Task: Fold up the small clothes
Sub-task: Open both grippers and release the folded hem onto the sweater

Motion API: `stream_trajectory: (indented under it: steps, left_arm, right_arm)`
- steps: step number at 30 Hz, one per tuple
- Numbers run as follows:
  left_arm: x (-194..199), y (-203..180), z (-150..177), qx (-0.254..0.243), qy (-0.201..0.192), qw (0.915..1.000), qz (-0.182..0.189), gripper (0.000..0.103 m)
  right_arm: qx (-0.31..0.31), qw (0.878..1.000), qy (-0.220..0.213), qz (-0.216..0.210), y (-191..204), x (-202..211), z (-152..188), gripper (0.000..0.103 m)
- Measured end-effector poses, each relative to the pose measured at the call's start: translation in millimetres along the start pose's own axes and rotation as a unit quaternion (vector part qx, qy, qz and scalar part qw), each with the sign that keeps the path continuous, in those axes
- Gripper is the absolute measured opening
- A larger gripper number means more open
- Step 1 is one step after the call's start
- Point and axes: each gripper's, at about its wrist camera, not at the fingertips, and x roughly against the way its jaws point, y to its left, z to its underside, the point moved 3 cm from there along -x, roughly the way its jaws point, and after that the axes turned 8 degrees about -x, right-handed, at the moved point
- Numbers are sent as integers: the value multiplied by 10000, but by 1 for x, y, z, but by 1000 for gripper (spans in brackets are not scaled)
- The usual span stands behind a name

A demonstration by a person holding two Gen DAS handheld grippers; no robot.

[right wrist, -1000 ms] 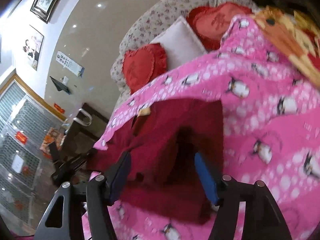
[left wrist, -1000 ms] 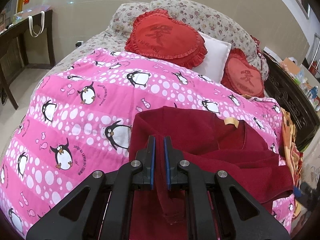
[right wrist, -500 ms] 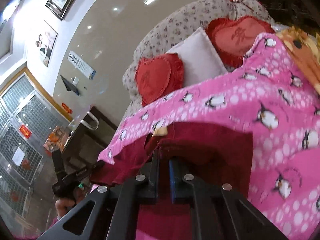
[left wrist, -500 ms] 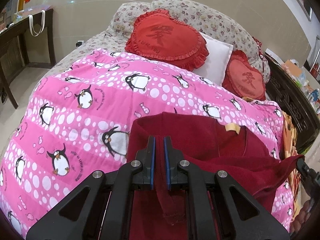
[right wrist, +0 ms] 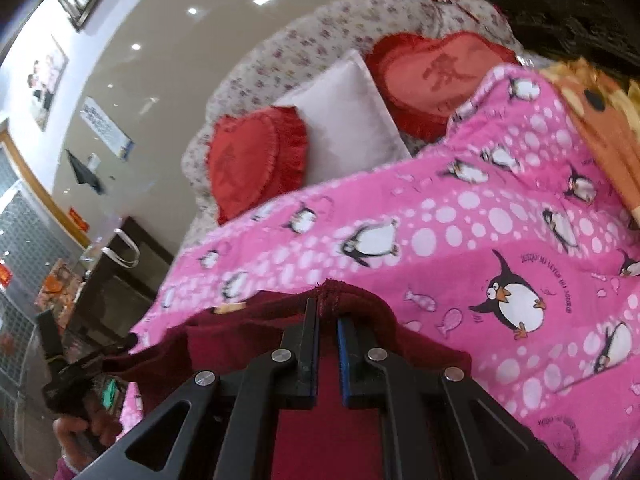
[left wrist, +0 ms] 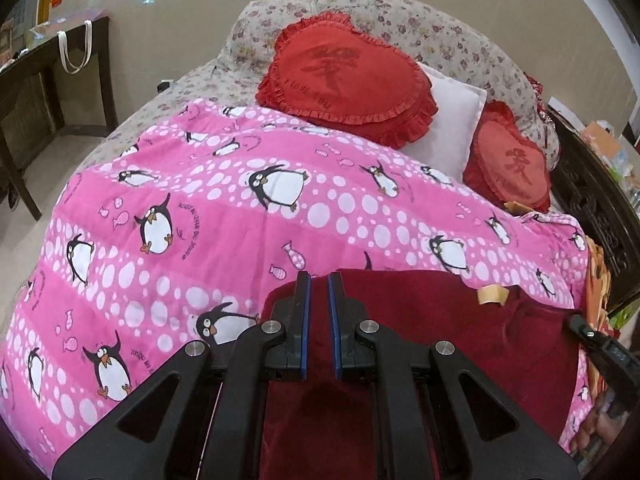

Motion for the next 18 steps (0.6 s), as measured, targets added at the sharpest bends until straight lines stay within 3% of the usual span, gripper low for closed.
stream_trajectory:
  steps: [2, 4, 5, 8, 11, 14, 18]
  left_arm:
    - [2, 5, 2, 77, 35, 10000, 18, 11]
    - [6, 7, 4, 103, 29, 9999, 14, 22]
    - [10, 8, 5, 106, 12, 9999, 32, 28]
    - [26, 6, 9, 44, -159, 9999, 46, 30]
    - [39, 0, 11, -6, -324, 9994, 95, 31]
    - [36, -12, 13, -88, -270, 9993, 224, 42]
    - [19, -31, 13, -247, -128, 9993, 247, 42]
  right_arm:
    - [-262, 9991, 323, 113, -14, -20, -1, 7]
    - [-538, 9974, 485, 50, -22, -26, -1, 8]
    - [-606, 9972, 434, -18, -23, -21, -2, 15]
    - [-690, 9975, 87, -153, -21, 3, -6, 40]
    - [-469, 9987, -108, -180, -10, 25, -4, 40]
    - [-141, 9995, 24, -291, 5, 31, 4, 40]
    - [314, 9991, 82, -261, 24, 23, 11, 40]
